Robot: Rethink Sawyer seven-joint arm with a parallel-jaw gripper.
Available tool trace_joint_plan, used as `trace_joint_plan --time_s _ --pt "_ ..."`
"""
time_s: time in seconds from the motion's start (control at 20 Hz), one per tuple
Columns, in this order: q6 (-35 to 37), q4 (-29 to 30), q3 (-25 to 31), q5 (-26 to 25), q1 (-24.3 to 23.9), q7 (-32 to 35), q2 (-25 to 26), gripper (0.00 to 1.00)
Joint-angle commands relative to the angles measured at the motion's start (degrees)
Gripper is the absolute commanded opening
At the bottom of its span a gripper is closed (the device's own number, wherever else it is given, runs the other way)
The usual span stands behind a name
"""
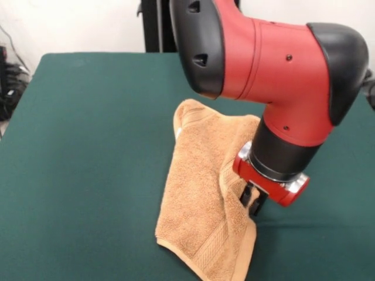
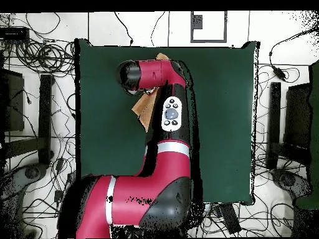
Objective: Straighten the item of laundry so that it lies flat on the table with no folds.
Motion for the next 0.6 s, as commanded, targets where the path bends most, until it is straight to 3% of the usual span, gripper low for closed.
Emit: trace_joint_plan --time_s 0.05,0.6 --pt "-16.4 4.3 9.9 -5.3 -2.1 -16.4 10.9 1.00" --pt "-16.4 4.6 10.8 -6.3 -2.5 -14.9 10.7 1.00"
